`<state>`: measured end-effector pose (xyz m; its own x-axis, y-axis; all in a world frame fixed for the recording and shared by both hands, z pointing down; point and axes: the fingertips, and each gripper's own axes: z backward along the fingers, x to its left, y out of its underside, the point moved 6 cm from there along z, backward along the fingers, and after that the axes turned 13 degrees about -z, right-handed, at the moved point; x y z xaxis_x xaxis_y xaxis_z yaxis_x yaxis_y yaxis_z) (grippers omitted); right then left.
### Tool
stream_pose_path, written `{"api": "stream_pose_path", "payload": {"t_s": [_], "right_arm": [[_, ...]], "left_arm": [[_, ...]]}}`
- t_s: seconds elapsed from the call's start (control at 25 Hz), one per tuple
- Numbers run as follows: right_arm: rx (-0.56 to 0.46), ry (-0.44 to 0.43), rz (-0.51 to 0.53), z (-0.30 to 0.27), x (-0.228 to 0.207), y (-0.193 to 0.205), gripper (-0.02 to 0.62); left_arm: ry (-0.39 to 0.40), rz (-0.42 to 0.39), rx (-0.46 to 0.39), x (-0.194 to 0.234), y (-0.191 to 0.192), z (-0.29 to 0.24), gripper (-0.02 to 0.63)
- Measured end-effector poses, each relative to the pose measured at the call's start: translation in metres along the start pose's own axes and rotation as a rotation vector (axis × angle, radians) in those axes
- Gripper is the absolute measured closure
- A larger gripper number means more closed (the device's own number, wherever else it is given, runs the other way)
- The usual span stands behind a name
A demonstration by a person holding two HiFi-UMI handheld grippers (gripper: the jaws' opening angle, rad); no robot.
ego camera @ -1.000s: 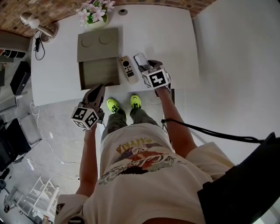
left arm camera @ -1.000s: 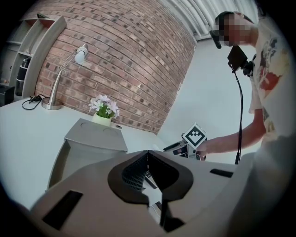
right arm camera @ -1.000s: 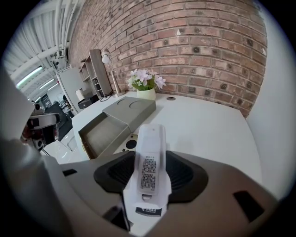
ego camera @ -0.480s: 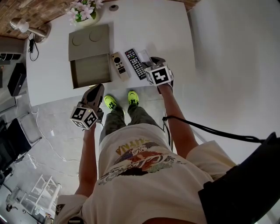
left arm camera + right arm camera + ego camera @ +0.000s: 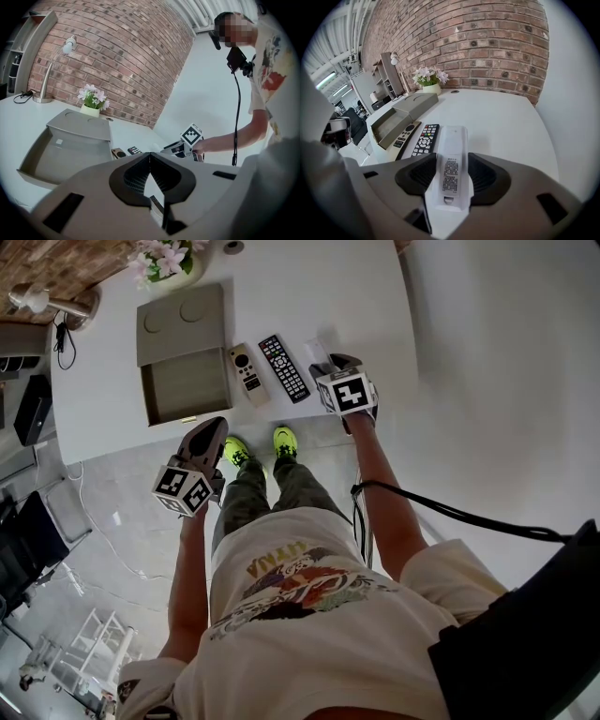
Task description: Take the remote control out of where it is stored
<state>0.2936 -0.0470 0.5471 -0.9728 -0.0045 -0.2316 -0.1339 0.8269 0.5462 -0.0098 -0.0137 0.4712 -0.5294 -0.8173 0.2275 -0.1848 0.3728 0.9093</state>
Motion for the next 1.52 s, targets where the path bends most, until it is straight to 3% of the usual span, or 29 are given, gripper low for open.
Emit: {"api": "stream_pose_path", "payload": {"t_s": [0.6, 1.52], "right_arm": [[0.022, 0.031, -0.003, -0.03, -0.023, 0.004, 0.374], [0.024, 0.07, 0.026, -0.037, -0.018, 0.011, 0.374]], "left_arm": [[-0.01, 0.033, 0.027, -0.001, 0.021, -0.009, 0.6], [-0.028, 0.063, 0.026, 0.0, 0.022, 0.002, 0.6]]}}
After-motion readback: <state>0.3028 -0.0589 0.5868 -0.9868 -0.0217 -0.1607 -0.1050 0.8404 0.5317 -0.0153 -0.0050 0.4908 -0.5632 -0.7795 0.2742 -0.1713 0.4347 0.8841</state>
